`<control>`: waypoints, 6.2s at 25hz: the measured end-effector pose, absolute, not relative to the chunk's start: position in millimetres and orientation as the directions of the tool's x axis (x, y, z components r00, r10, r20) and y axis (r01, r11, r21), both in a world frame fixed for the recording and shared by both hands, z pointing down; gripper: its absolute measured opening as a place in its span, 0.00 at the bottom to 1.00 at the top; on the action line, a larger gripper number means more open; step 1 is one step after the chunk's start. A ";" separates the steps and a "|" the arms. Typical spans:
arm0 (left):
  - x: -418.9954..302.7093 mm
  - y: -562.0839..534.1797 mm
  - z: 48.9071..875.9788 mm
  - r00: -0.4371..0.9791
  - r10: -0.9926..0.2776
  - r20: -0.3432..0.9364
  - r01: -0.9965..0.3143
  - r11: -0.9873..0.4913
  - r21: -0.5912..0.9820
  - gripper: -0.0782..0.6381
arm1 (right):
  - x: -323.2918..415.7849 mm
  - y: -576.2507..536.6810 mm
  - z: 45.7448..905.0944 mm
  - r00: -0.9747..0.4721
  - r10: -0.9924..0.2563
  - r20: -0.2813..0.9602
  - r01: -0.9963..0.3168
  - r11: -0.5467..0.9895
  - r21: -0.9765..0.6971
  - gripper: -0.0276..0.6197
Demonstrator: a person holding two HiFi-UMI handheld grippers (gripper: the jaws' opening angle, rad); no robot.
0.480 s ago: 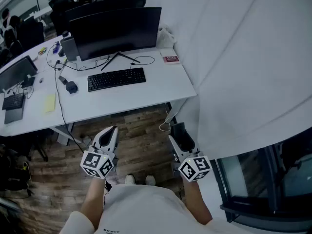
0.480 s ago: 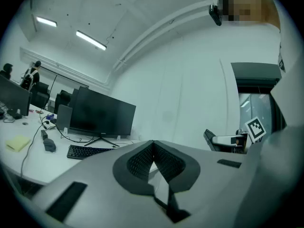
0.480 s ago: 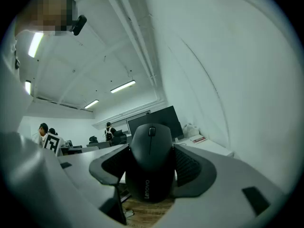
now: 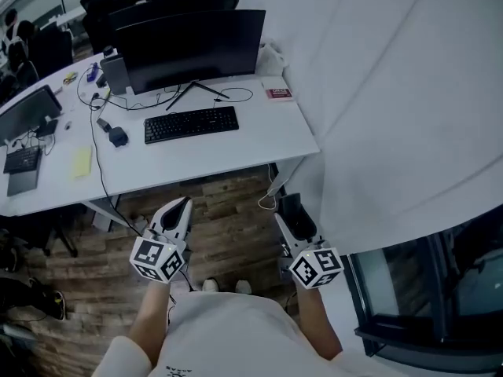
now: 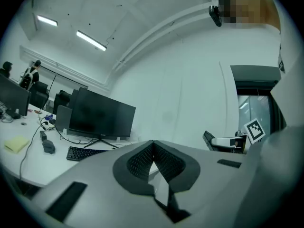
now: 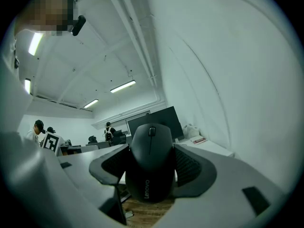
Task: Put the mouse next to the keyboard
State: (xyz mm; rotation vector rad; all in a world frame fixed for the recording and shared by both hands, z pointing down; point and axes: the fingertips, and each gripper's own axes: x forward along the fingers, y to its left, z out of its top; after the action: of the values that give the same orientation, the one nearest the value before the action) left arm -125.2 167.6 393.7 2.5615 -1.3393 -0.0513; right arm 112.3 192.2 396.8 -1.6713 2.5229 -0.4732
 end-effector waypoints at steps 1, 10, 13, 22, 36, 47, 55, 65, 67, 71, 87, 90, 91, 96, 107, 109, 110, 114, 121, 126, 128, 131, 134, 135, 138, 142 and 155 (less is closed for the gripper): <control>-126.8 167.1 392.9 0.577 -0.813 0.082 -0.804 -0.547 0.236 0.12 | 110.7 191.9 395.9 -0.402 -0.910 0.100 -0.885 0.358 -0.298 0.51; -140.8 171.2 394.4 0.594 -0.801 0.071 -0.790 -0.565 0.239 0.12 | 99.3 198.4 397.0 -0.376 -0.922 0.096 -0.896 0.335 -0.294 0.51; -146.8 172.2 394.2 0.602 -0.795 0.071 -0.786 -0.575 0.228 0.12 | 92.9 201.0 396.5 -0.367 -0.926 0.093 -0.897 0.325 -0.298 0.50; -167.7 177.8 398.2 0.623 -0.779 0.071 -0.772 -0.597 0.220 0.12 | 70.3 211.8 396.2 -0.345 -0.934 0.093 -0.905 0.304 -0.297 0.51; -185.0 169.4 412.4 0.614 -0.785 0.087 -0.779 -0.584 0.228 0.12 | 58.1 195.8 399.0 -0.347 -0.933 0.098 -0.904 0.305 -0.299 0.51; -156.9 105.3 412.9 0.596 -0.799 0.084 -0.790 -0.564 0.239 0.12 | 85.1 125.0 409.8 -0.374 -0.921 0.109 -0.893 0.326 -0.312 0.51; -126.9 44.8 412.2 0.547 -0.831 0.101 -0.826 -0.517 0.225 0.12 | 117.4 51.8 417.3 -0.420 -0.899 0.125 -0.871 0.361 -0.333 0.51; -75.4 -18.1 421.9 0.483 -0.864 0.144 -0.868 -0.452 0.203 0.12 | 167.7 -29.0 439.0 -0.483 -0.861 0.161 -0.843 0.407 -0.351 0.51; -68.1 -27.8 423.2 0.468 -0.871 0.147 -0.877 -0.438 0.199 0.12 | 174.4 -42.3 443.5 -0.497 -0.852 0.166 -0.835 0.418 -0.357 0.51; -57.5 -40.2 424.7 0.451 -0.879 0.154 -0.886 -0.419 0.198 0.12 | 184.7 -61.5 449.3 -0.518 -0.837 0.174 -0.824 0.435 -0.363 0.51; -46.4 -88.1 440.8 0.463 -0.864 0.200 -0.882 -0.424 0.207 0.12 | 174.4 -114.9 480.9 -0.519 -0.821 0.236 -0.834 0.425 -0.352 0.51; -46.8 -103.6 445.1 0.481 -0.852 0.208 -0.873 -0.446 0.196 0.12 | 166.5 -128.1 490.4 -0.512 -0.821 0.251 -0.838 0.415 -0.354 0.51; -47.9 -109.6 447.6 0.485 -0.849 0.211 -0.872 -0.450 0.193 0.12 | 163.5 -133.3 493.8 -0.511 -0.821 0.256 -0.840 0.412 -0.353 0.51; -59.5 -135.5 460.9 0.508 -0.830 0.229 -0.859 -0.468 0.210 0.12 | 147.7 -157.5 507.7 -0.489 -0.822 0.292 -0.855 0.385 -0.348 0.51; -61.2 -200.6 498.6 0.615 -0.733 0.290 -0.789 -0.571 0.226 0.12 | 122.3 -213.1 531.0 -0.385 -0.853 0.353 -0.898 0.258 -0.356 0.51; -63.3 -208.8 504.6 0.624 -0.722 0.298 -0.781 -0.576 0.242 0.12 | 117.6 -220.1 534.6 -0.369 -0.855 0.365 -0.905 0.240 -0.351 0.51; -64.6 -212.6 506.9 0.629 -0.717 0.301 -0.777 -0.578 0.247 0.12 | 115.1 -223.7 536.5 -0.363 -0.854 0.372 -0.908 0.234 -0.348 0.51; -70.2 -225.4 513.0 0.643 -0.700 0.312 -0.766 -0.591 0.252 0.12 | 107.4 -238.0 545.4 -0.348 -0.847 0.401 -0.918 0.221 -0.330 0.51; -69.3 -240.2 524.8 0.627 -0.704 0.334 -0.779 -0.568 0.264 0.12 | 104.5 -261.8 567.8 -0.384 -0.802 0.457 -0.912 0.251 -0.325 0.51; -62.3 -254.0 527.9 0.583 -0.735 0.346 -0.812 -0.513 0.278 0.12 | 105.3 -284.3 584.7 -0.414 -0.753 0.512 -0.906 0.288 -0.309 0.51; -61.0 -258.6 530.9 0.561 -0.748 0.355 -0.827 -0.486 0.282 0.12 | 105.8 -294.0 594.1 -0.419 -0.731 0.538 -0.906 0.303 -0.294 0.51; -55.5 -262.8 538.0 0.541 -0.756 0.368 -0.840 -0.462 0.287 0.12 | 106.7 -305.4 610.7 -0.423 -0.697 0.579 -0.906 0.323 -0.274 0.51; -51.6 -265.6 546.9 0.518 -0.763 0.386 -0.854 -0.437 0.283 0.12 | 104.0 -313.5 626.7 -0.432 -0.666 0.608 -0.901 0.340 -0.269 0.51; -51.2 -266.8 549.9 0.509 -0.766 0.392 -0.859 -0.427 0.282 0.12 | 102.9 -315.7 631.6 -0.433 -0.658 0.616 -0.900 0.343 -0.267 0.51; -50.8 -270.1 559.2 0.487 -0.773 0.407 -0.871 -0.397 0.288 0.12 | 100.0 -321.4 646.5 -0.431 -0.633 0.643 -0.900 0.352 -0.257 0.51; -49.6 -273.7 571.5 0.469 -0.771 0.431 -0.881 -0.371 0.295 0.12 | 96.2 -327.0 667.5 -0.412 -0.600 0.685 -0.903 0.370 -0.219 0.51; -44.2 -278.1 594.5 0.450 -0.738 0.502 -0.893 -0.365 0.265 0.12 | 90.3 -334.1 703.4 -0.358 -0.550 0.755 -0.912 0.380 -0.155 0.51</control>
State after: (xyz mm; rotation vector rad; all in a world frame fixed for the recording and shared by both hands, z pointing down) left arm -44.2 -278.1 594.5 2.2046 -1.3627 0.4089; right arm 90.3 -334.1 703.4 -1.8816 3.0583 -1.1573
